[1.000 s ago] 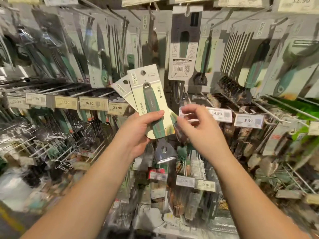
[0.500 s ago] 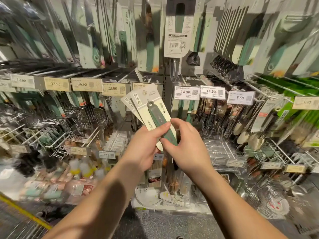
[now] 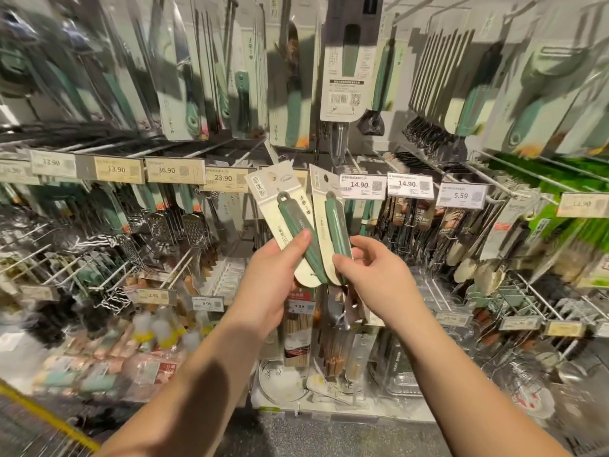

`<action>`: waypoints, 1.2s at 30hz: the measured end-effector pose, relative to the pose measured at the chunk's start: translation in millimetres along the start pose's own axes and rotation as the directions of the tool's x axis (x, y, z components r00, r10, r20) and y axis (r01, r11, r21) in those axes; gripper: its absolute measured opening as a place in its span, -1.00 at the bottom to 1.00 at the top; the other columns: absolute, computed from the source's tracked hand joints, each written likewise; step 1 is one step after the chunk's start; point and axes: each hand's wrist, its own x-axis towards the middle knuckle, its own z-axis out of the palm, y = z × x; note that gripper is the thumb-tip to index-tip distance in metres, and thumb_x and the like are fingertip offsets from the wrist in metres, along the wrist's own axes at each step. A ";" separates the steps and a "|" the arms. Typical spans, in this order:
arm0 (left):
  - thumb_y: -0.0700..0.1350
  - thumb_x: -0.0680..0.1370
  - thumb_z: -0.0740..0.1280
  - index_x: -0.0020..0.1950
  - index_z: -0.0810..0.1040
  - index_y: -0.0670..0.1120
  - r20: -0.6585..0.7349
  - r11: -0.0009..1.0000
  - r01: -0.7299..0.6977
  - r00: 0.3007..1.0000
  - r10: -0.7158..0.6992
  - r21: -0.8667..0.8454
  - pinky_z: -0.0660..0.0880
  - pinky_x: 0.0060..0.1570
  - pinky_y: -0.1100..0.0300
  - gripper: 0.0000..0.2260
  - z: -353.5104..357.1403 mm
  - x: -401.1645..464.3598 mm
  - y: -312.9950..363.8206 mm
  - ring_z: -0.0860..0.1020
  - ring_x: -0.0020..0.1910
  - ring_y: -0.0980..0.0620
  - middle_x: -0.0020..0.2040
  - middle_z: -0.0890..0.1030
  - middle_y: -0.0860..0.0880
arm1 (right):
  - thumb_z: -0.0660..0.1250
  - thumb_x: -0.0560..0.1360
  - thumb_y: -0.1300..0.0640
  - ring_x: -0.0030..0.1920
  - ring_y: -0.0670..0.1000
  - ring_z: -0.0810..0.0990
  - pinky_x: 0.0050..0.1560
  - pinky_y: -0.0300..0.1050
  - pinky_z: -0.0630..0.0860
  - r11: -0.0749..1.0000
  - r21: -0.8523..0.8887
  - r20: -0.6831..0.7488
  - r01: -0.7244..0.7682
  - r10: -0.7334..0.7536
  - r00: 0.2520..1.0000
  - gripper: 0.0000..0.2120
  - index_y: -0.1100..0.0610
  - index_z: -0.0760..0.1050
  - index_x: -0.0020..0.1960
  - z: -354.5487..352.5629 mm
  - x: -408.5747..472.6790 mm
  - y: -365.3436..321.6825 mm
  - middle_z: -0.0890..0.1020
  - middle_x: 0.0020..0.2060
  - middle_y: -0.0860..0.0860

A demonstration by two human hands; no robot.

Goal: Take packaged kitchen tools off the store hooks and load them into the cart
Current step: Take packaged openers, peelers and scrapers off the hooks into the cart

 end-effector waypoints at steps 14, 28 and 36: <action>0.00 0.60 0.36 0.19 0.63 -0.02 0.019 0.990 -0.135 0.991 0.134 0.047 0.45 0.35 -0.08 -0.80 24.0 40.1 62.4 0.65 0.16 0.01 0.10 0.72 0.04 | 0.37 0.54 -0.03 -0.24 -0.47 0.49 -0.39 -0.47 0.39 0.969 -0.141 -0.361 0.201 -0.239 0.901 -0.46 0.05 0.35 0.48 -77.9 51.2 -34.3 0.56 0.12 -0.14; 0.00 0.61 0.34 0.21 0.63 -0.06 0.088 0.964 -0.251 0.966 0.244 0.082 0.43 0.36 -0.20 -0.76 49.7 69.9 102.4 0.65 0.16 -0.04 0.09 0.72 0.02 | 0.34 0.57 -0.04 0.38 -0.02 0.42 0.23 -0.23 0.31 0.949 -0.173 -0.466 0.263 -0.314 0.827 -0.35 0.09 0.19 0.57 -108.6 120.1 -66.6 0.34 0.47 0.00; -0.01 0.61 0.34 0.24 0.62 -0.10 0.080 0.969 -0.236 0.970 0.230 0.072 0.49 0.11 0.08 -0.73 53.9 77.7 103.2 0.66 0.02 0.03 0.06 0.73 0.00 | 0.33 0.57 -0.06 0.14 -0.18 0.42 0.09 -0.26 0.31 0.936 -0.200 -0.459 0.290 -0.351 0.816 -0.35 0.10 0.20 0.57 -114.0 136.6 -75.8 0.35 0.46 0.01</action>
